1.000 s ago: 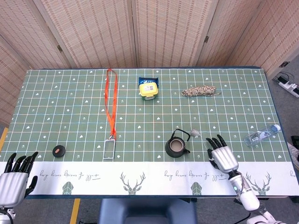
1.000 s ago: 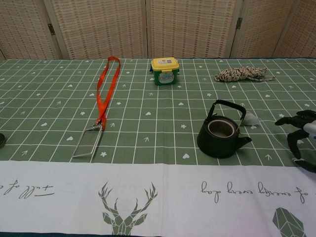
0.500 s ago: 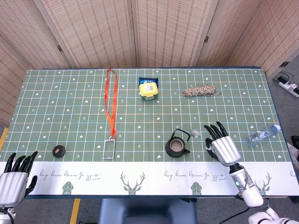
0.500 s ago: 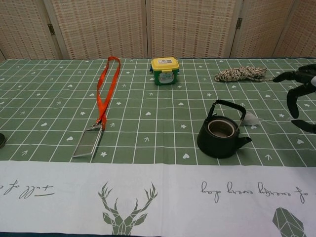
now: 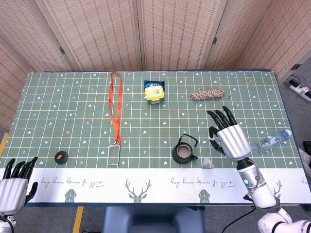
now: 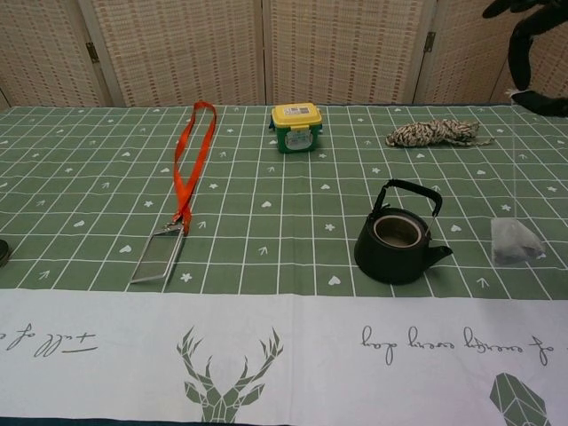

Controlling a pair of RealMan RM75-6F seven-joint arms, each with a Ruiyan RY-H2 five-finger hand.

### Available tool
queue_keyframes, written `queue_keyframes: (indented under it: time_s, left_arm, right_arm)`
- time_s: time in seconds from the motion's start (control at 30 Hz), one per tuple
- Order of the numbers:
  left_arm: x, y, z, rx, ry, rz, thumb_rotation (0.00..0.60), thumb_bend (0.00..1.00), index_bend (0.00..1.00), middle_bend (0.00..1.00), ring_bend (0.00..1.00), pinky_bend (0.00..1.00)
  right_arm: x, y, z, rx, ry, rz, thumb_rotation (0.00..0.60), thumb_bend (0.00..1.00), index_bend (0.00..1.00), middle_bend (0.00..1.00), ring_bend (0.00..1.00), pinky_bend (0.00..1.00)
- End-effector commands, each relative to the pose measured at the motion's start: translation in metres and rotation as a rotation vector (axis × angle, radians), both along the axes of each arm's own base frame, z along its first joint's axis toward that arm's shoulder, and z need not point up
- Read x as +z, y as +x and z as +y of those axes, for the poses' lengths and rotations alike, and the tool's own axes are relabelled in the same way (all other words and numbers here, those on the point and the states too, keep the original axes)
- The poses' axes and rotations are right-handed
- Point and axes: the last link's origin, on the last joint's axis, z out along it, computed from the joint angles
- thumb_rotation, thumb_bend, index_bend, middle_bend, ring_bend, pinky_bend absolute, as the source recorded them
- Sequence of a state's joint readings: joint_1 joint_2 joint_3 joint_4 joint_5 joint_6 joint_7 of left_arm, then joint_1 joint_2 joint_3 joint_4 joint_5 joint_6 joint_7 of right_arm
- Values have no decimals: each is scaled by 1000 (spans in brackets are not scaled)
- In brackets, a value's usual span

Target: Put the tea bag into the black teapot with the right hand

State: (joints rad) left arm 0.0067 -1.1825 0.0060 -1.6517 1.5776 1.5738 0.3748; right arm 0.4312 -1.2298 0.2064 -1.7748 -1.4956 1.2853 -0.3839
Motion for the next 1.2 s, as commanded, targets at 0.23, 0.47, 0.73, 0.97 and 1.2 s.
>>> queue_keyframes:
  time_s: [0.23, 0.47, 0.73, 0.97, 1.2]
  left_arm:
    - [4, -1, 1, 11, 8, -19, 600, 408, 53, 198, 144, 51]
    - [6, -2, 1, 15, 6, -23, 600, 408, 54, 198, 145, 51]
    - [6, -2, 1, 4, 6, -20, 600, 408, 65, 198, 148, 51]
    - [5, -2, 1, 10, 7, -17, 600, 408, 62, 198, 148, 51]
    - [6, -2, -1, 6, 10, -24, 600, 408, 62, 198, 148, 51]
  right_arm:
    - [-4, 37, -15, 33, 63, -76, 600, 536, 671, 166, 118, 0]
    - [-11, 46, -25, 24, 67, -69, 600, 536, 671, 166, 118, 0]
    - [-24, 43, -32, 2, 90, -47, 600, 537, 671, 166, 118, 0]
    - [-32, 41, -32, -3, 108, -21, 600, 536, 671, 166, 118, 0]
    - [-33, 47, -33, 3, 105, -21, 600, 536, 671, 166, 118, 0]
